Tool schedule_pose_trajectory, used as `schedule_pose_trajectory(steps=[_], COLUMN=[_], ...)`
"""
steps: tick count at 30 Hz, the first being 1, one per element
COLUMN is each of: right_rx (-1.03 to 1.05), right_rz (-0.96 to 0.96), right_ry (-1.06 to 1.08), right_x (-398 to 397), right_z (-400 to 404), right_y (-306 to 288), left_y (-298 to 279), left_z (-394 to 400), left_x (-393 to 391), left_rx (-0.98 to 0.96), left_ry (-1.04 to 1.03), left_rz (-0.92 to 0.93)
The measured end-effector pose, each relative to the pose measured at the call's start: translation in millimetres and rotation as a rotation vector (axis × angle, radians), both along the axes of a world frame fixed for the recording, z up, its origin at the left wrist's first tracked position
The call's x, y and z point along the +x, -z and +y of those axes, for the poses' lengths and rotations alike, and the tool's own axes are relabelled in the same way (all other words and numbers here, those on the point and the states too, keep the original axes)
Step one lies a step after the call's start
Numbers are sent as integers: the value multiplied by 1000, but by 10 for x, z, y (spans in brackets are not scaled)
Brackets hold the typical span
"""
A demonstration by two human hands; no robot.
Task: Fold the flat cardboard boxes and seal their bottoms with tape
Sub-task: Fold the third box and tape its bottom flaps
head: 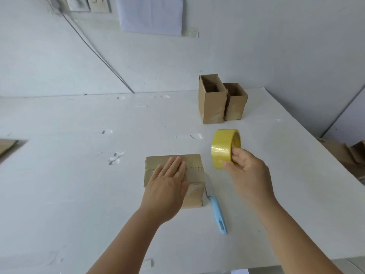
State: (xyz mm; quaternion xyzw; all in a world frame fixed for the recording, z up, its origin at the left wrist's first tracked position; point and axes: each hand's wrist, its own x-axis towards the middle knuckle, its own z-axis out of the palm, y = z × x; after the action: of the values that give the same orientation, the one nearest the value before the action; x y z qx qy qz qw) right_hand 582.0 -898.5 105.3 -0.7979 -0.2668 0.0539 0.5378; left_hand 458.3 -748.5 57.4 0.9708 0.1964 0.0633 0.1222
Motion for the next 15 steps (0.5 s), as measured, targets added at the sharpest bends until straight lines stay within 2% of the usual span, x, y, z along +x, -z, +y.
schedule_pose_trajectory(steps=[6,11,15], right_rx=[165,161,167], right_rz=[22,50,58], right_ry=[-114,-126,-91], right_x=[-263,-439,-462], right_z=[454,743,786], right_y=[-71,109,201], left_y=[-127,-169,-244], left_z=[-4,69,133], left_x=[-22,-62,-88], left_rx=[-368,-618,-867], left_ry=[-94,-168,-267], left_rz=[-252,-324,-497])
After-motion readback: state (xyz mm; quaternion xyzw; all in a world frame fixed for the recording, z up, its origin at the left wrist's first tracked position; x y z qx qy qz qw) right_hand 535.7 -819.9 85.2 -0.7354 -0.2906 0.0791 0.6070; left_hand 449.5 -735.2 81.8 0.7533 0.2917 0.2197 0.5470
